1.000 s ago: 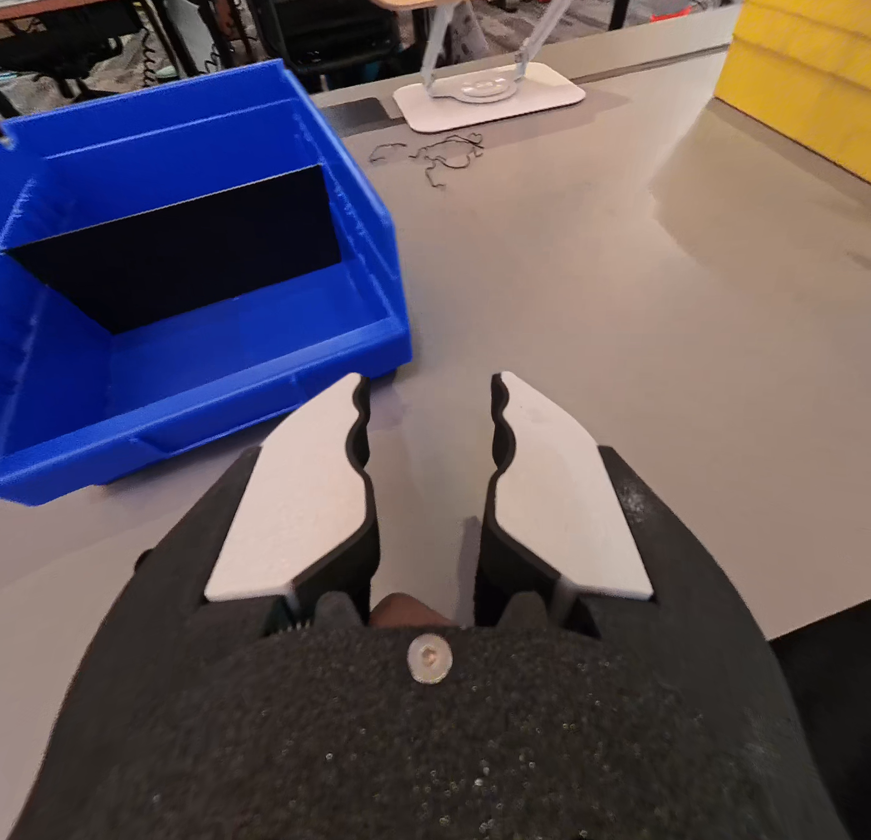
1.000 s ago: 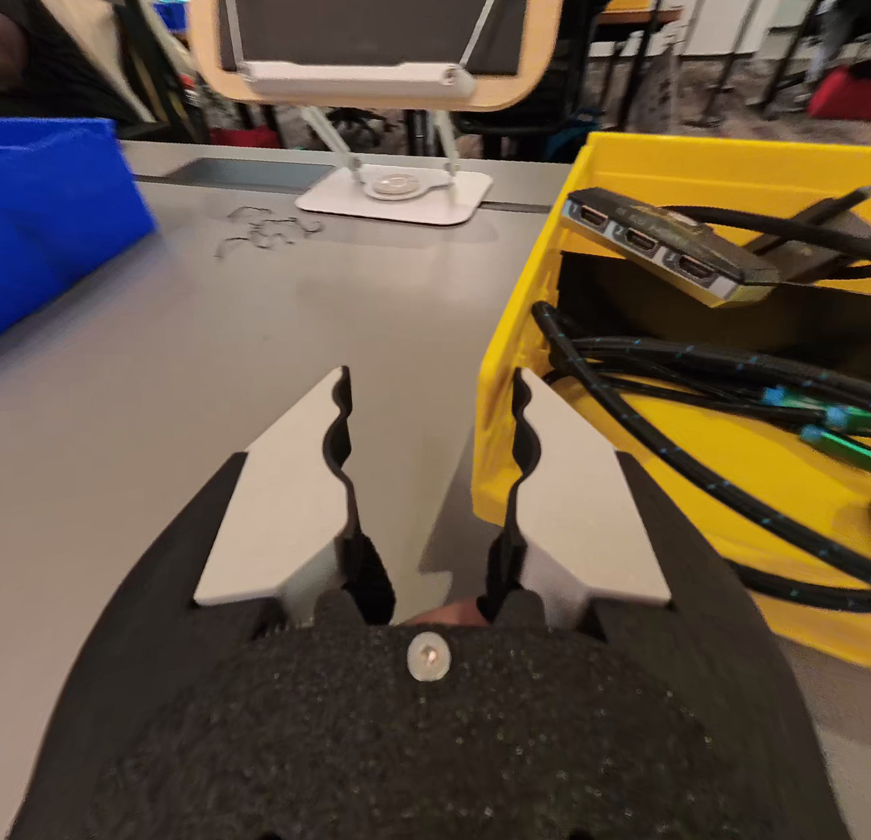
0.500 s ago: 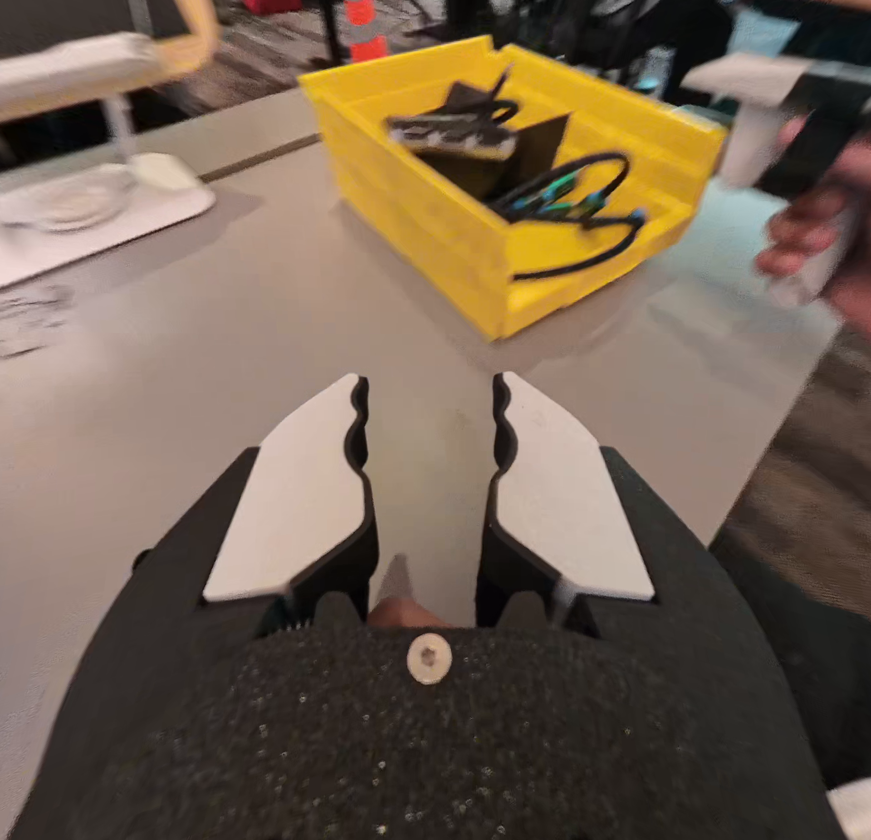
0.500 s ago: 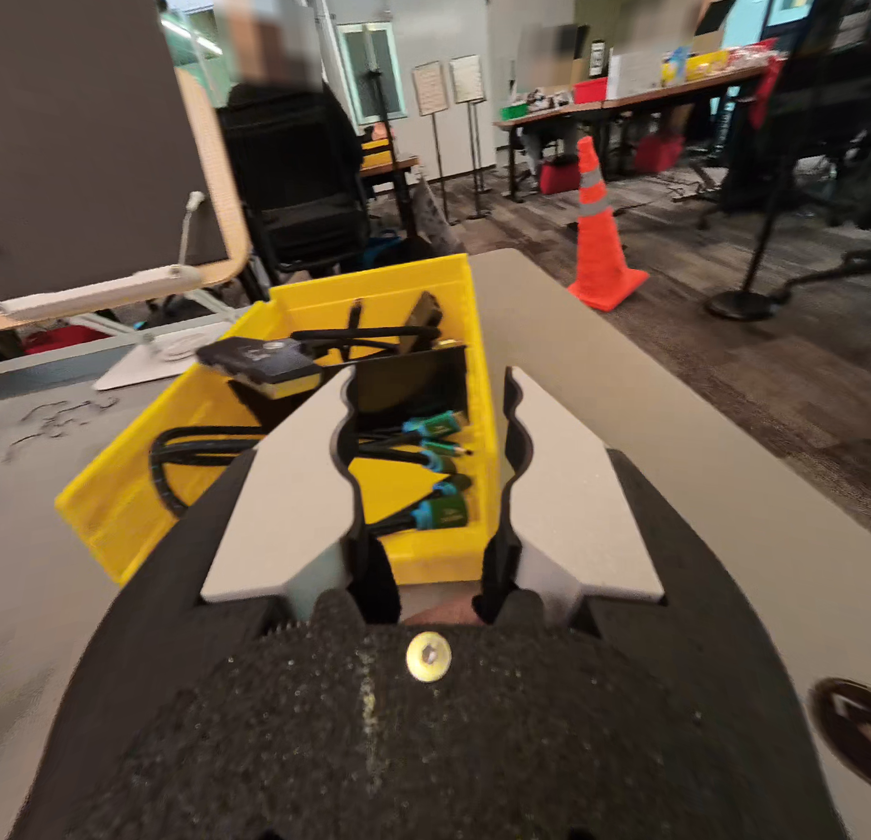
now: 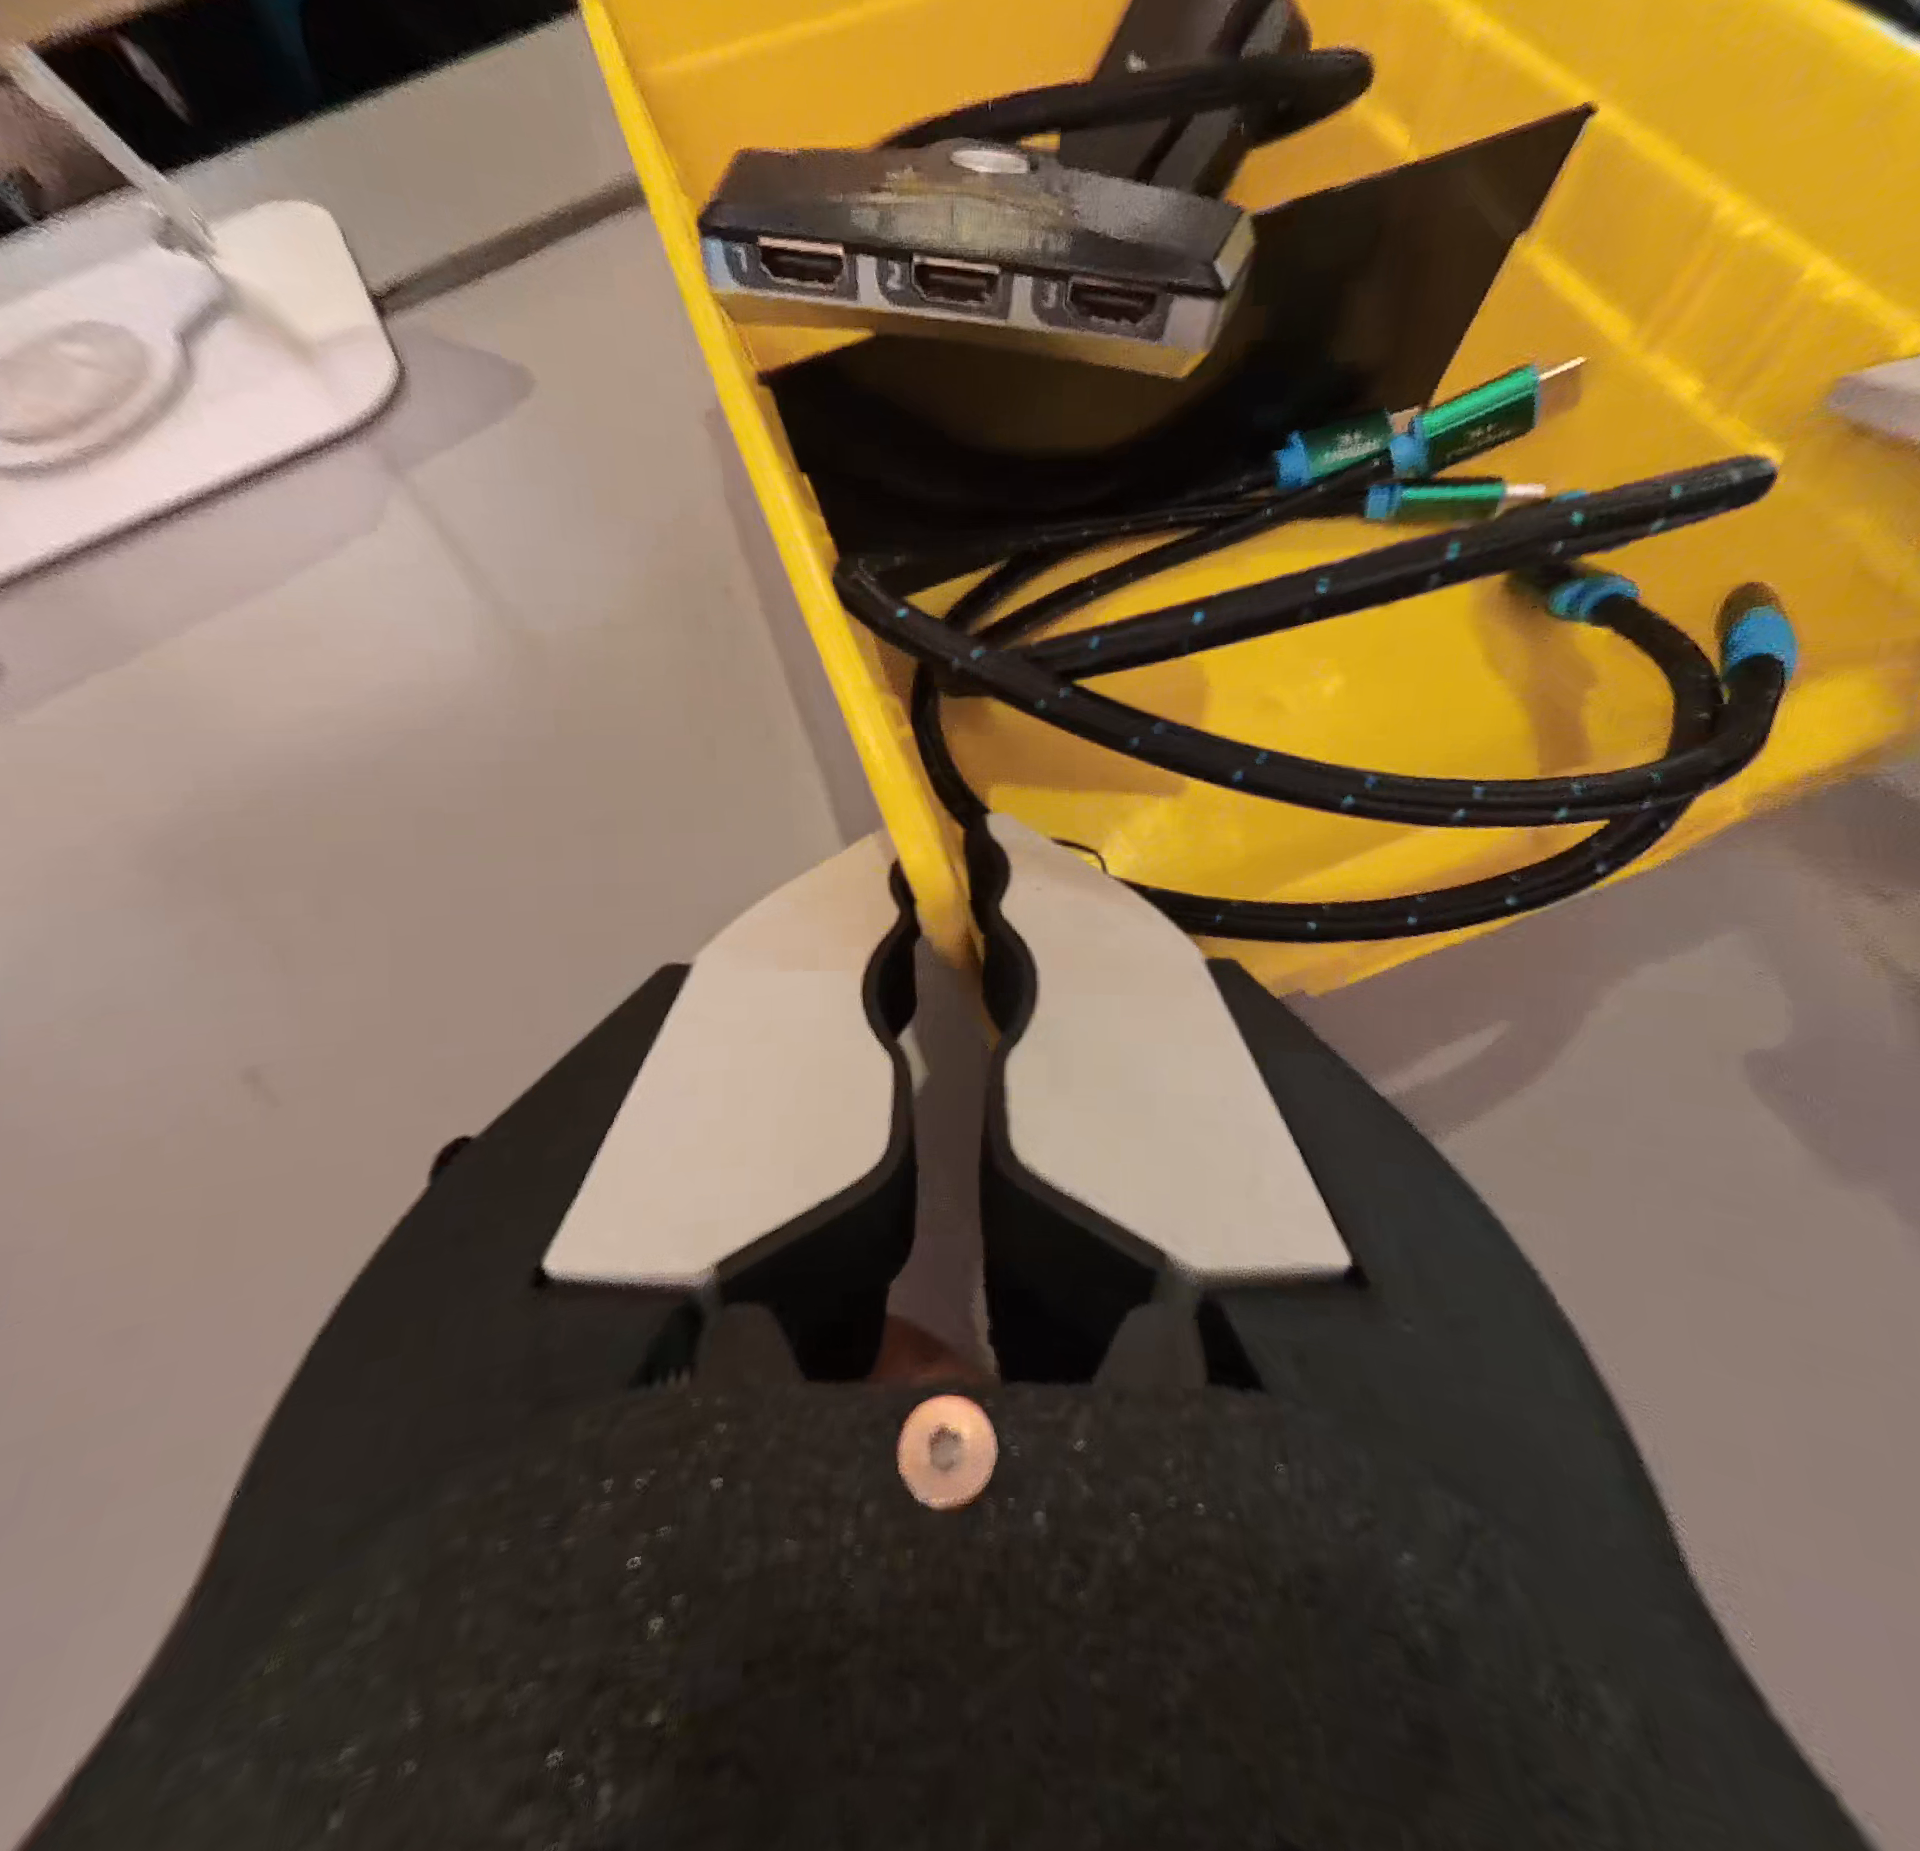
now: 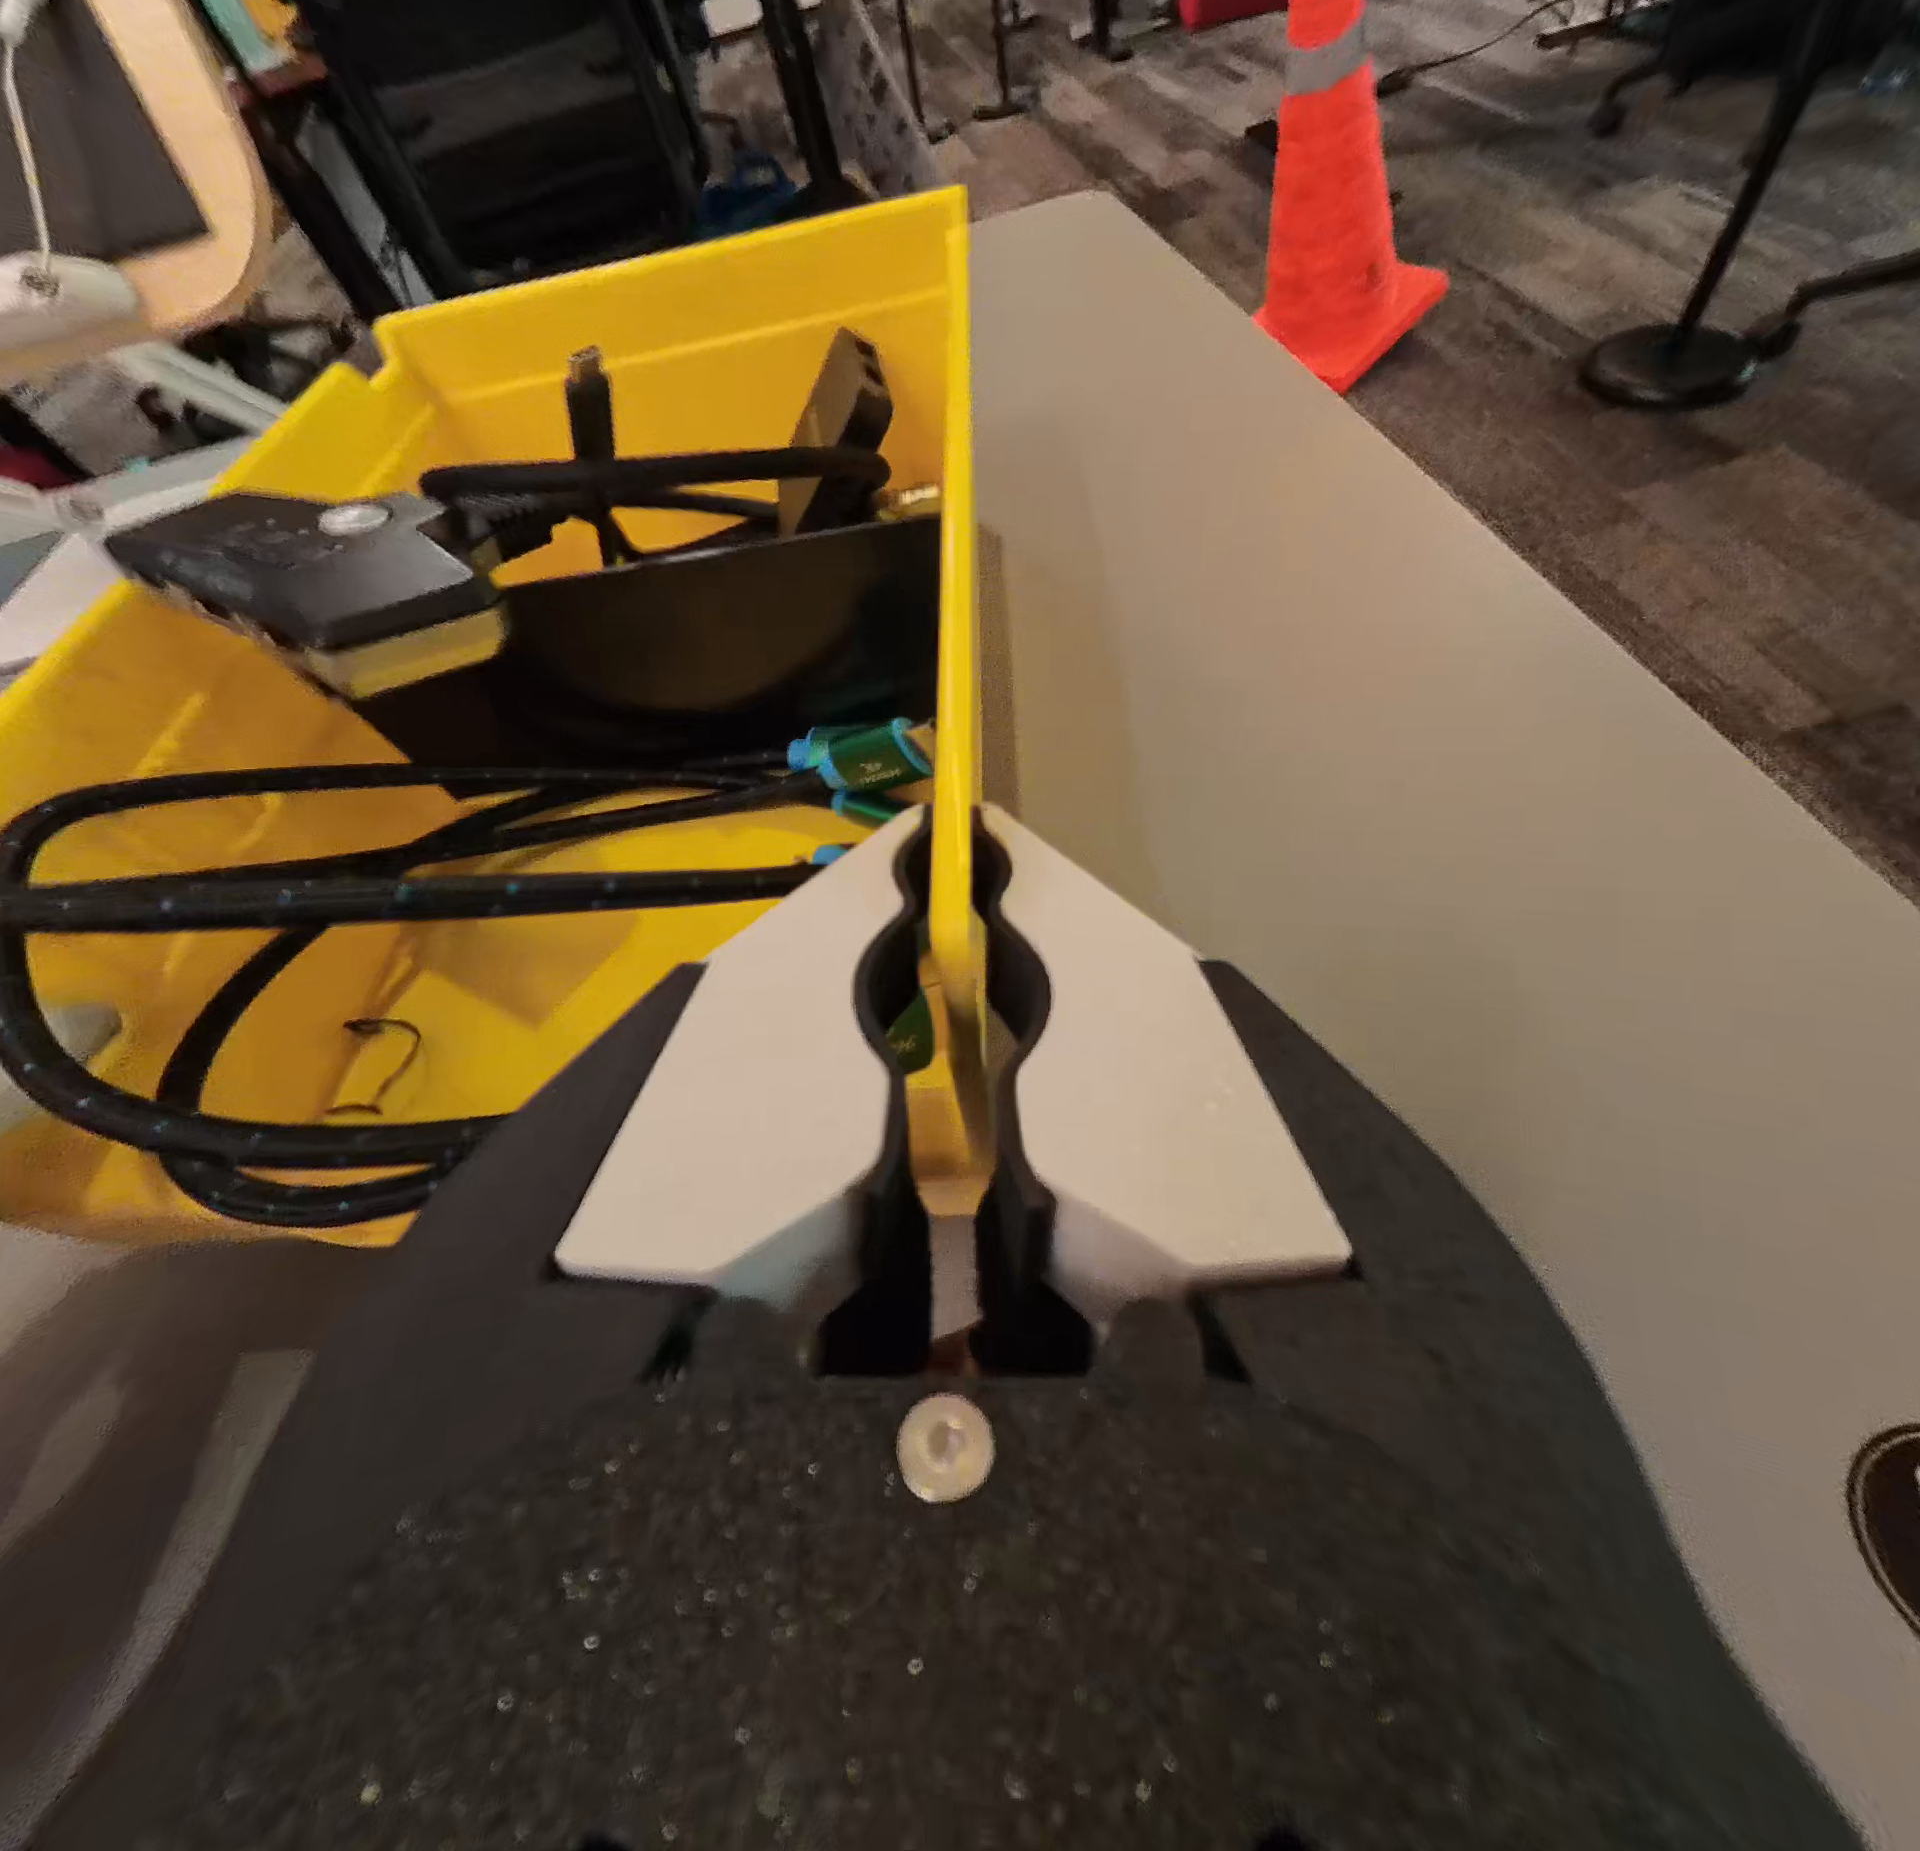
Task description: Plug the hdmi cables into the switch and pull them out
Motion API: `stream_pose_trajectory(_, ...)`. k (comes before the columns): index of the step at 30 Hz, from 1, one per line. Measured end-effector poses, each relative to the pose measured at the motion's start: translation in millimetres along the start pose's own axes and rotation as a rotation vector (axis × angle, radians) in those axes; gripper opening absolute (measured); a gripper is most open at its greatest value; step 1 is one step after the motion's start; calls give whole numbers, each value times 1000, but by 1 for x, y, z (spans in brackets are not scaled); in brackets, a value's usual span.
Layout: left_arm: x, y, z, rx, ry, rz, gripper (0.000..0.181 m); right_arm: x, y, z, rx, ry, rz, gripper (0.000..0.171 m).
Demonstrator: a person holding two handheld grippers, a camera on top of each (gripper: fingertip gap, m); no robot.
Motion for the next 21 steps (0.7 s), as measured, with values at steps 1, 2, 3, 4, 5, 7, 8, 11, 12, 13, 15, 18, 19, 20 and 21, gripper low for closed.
stream_pose_trajectory(1,-1,1,-1,29,-4,-4,6,-1,1,0,0,20,15,4)
stream_pose_trajectory(2,-4,4,-1,54,-6,-12,6,-3,3,1,-3,21,30,4)
stream_pose_trajectory(3,-8,8,-1,79,-7,-23,5,-7,6,1,-6,15,35,3)
stream_pose_trajectory(4,-12,14,-1,102,-4,-41,5,-13,10,1,-10,9,39,3)
stream_pose_trajectory(5,-19,21,-1,120,3,-60,4,-20,15,0,-11,10,41,3)
stream_pose_trajectory(7,-34,39,2,159,16,-95,4,-39,24,-1,20,11,18,3)
stream_pose_trajectory(8,-43,49,4,178,13,-115,4,-50,28,-1,37,22,2,3)
stream_pose_trajectory(11,-73,84,14,218,5,-186,4,-91,41,-1,76,42,-53,3)
stream_pose_trajectory(12,-84,95,19,227,4,-211,4,-106,44,1,80,43,-76,3)
stream_pose_trajectory(13,-97,105,24,228,5,-235,4,-122,46,3,82,43,-100,3)
stream_pose_trajectory(15,-123,122,38,210,14,-278,4,-155,47,10,81,53,-130,3)
stream_pose_trajectory(18,-166,136,59,177,74,-339,4,-207,41,21,50,67,-159,3)
stream_pose_trajectory(19,-178,138,65,166,79,-352,4,-221,37,26,40,79,-169,3)
stream_pose_trajectory(20,-189,140,70,161,76,-370,4,-233,32,32,32,75,-181,3)
stream_pose_trajectory(21,-197,139,76,152,64,-386,4,-243,26,41,19,68,-190,3)
Point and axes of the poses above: each gripper's, where its closed fingertips meet, y back along the fingers, z out of its underside, x = y × z across the jaws, the point moved 2 cm from there along y, back along the fingers, and after that the axes turned 1 degree about -y, right-handed, at the moved point
